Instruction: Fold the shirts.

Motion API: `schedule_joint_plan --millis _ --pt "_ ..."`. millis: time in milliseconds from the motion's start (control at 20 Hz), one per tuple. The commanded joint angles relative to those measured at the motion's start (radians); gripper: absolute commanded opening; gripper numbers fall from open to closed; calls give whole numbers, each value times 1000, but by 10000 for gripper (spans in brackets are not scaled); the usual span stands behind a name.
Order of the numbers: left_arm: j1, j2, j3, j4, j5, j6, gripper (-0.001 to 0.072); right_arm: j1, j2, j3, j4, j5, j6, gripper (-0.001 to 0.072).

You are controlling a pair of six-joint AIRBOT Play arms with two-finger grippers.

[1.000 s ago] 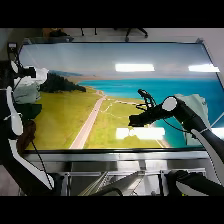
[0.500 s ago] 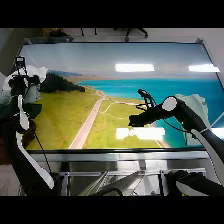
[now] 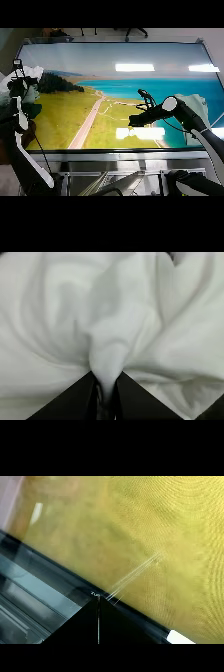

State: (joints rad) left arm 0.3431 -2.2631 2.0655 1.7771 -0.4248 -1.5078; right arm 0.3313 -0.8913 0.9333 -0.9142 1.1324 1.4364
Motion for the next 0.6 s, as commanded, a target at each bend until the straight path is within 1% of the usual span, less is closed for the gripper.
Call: schedule_joint_plan --millis 0,200,400,450,500,550 --pt "-7 80 2 0 3 -2 18 1 0 0 0 0 0 16" --pt "-10 161 2 0 -144 -1 14 1 0 0 0 0 0 16" --pt "-53 309 2 -18 -235 3 12 1 0 0 0 0 0 17" --pt "-69 360 2 -90 -249 38 12 1 0 0 0 0 0 16" --pt "-85 417 1 -209 -263 115 12 1 0 0 0 0 0 17" --pt "-103 472 2 -327 -279 173 12 1 0 0 0 0 0 16"
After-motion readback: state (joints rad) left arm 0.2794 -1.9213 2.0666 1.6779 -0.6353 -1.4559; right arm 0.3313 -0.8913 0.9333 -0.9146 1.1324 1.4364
